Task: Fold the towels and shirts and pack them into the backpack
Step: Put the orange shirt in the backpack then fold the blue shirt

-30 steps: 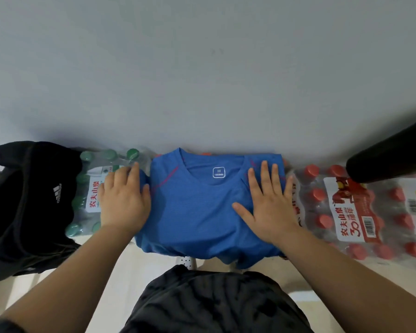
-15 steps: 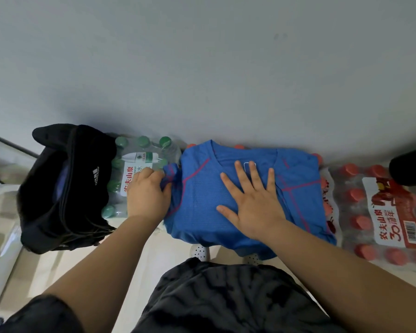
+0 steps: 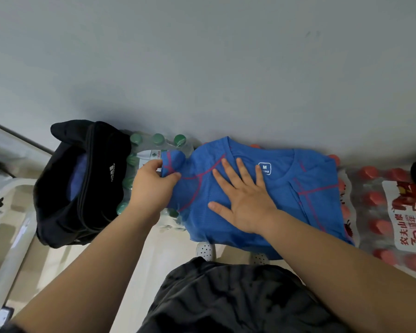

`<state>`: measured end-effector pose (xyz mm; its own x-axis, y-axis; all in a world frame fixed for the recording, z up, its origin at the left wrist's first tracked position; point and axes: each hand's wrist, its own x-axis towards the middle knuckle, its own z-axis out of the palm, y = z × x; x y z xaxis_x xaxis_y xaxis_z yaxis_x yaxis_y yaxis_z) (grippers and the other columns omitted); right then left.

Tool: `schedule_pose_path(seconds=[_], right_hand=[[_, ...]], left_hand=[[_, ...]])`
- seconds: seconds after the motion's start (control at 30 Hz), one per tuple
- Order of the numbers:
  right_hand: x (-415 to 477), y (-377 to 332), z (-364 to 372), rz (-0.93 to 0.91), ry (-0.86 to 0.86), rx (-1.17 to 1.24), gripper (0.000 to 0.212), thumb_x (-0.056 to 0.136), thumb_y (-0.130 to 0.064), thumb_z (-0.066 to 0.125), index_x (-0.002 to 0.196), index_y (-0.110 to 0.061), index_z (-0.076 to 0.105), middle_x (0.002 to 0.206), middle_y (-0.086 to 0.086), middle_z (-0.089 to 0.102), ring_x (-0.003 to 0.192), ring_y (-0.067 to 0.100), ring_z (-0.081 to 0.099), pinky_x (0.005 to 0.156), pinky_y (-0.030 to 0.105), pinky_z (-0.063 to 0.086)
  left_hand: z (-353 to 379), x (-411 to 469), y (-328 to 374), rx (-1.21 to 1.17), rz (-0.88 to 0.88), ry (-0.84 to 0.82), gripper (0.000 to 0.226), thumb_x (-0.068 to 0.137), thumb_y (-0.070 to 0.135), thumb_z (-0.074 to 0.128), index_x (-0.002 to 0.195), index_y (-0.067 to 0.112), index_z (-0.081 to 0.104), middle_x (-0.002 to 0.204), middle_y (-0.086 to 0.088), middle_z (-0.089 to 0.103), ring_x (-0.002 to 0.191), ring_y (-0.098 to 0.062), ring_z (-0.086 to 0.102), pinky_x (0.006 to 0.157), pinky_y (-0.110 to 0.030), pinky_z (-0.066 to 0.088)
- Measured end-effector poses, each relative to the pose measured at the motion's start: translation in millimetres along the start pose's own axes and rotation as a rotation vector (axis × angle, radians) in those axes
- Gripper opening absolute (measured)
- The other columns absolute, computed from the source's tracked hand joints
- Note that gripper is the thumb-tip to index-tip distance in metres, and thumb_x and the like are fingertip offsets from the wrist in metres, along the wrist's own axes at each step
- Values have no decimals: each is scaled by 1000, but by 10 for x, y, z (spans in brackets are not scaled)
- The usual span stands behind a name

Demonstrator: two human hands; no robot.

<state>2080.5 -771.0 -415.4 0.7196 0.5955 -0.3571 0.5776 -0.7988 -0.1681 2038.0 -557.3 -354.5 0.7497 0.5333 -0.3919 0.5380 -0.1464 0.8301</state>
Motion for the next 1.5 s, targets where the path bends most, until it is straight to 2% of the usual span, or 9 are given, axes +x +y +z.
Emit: schedule_pose_path(seconds=[0.2, 0.33, 0.57, 0.73, 0.9, 1.1, 1.2, 1.37, 1.5], right_hand=[[27, 182, -154, -67, -52, 311, 68, 101, -53, 23, 160, -32, -2, 165, -14, -20, 150, 14, -27, 121, 54, -14], [-179, 494, -201, -58, 229, 243, 69, 99, -53, 22, 160, -19, 18, 168, -1, 6, 155, 18, -8, 125, 49, -4], [-580, 1289, -108, 413, 506, 144, 56, 99, -37, 37, 147, -9, 45, 154, 15, 41, 142, 39, 33, 116, 58, 26], [-613, 1745, -218, 435, 413, 312, 59, 90, -26, 69, 144, -9, 51, 141, 14, 55, 128, 37, 47, 110, 45, 36], [-531, 1935, -417, 365, 254, 357, 59, 80, -32, 81, 132, -15, 61, 121, 9, 58, 115, 31, 51, 101, 37, 41], [-469, 1968, -587, 346, 146, 474, 53, 77, -30, 84, 126, -23, 62, 107, -8, 68, 98, 14, 61, 87, 30, 49], [-441, 1960, -590, 363, 122, 413, 60, 79, -34, 83, 131, -25, 54, 84, -18, 52, 88, 14, 57, 76, 29, 45], [-460, 1948, -540, 351, 173, 386, 50, 78, -34, 83, 123, -31, 62, 119, -2, 48, 106, 17, 54, 97, 35, 48], [-422, 1914, -560, 357, 115, 352, 24, 82, -32, 81, 98, -27, 64, 105, -3, 50, 96, 17, 56, 84, 30, 48]], left_hand=[[428, -235, 95, 276, 285, -240, 31, 86, 24, 66, 116, 26, 59, 84, 1, 73, 77, -20, 70, 74, -45, 58], [745, -282, 142, 540, 316, -438, 54, 96, 41, 58, 144, 21, 42, 82, -2, 73, 83, -19, 69, 84, -38, 54], [747, -103, 287, 579, 323, -280, 28, 94, 14, 48, 118, 22, 60, 74, -6, 67, 68, -24, 66, 69, -42, 56], [646, 248, 428, 698, 439, -76, 35, 89, 22, 67, 124, 19, 61, 115, -4, 60, 92, -20, 58, 79, -31, 44], [672, 674, 420, 988, 338, -268, 77, 77, 37, 78, 144, 16, 47, 139, -10, 50, 125, -33, 51, 102, -42, 46], [720, 767, 526, 1036, 329, -296, 70, 70, 40, 85, 130, 17, 57, 122, -7, 59, 105, -26, 58, 82, -36, 52], [746, 759, 540, 1032, 343, -297, 64, 70, 36, 84, 125, 19, 57, 114, -4, 62, 96, -23, 57, 75, -34, 50], [764, 686, 512, 948, 346, -329, 38, 74, 25, 80, 108, 19, 63, 105, -1, 67, 93, -22, 62, 81, -38, 56], [766, 667, 541, 1000, 354, -348, 15, 76, 22, 78, 82, 15, 66, 95, -7, 72, 87, -25, 66, 79, -39, 58]])
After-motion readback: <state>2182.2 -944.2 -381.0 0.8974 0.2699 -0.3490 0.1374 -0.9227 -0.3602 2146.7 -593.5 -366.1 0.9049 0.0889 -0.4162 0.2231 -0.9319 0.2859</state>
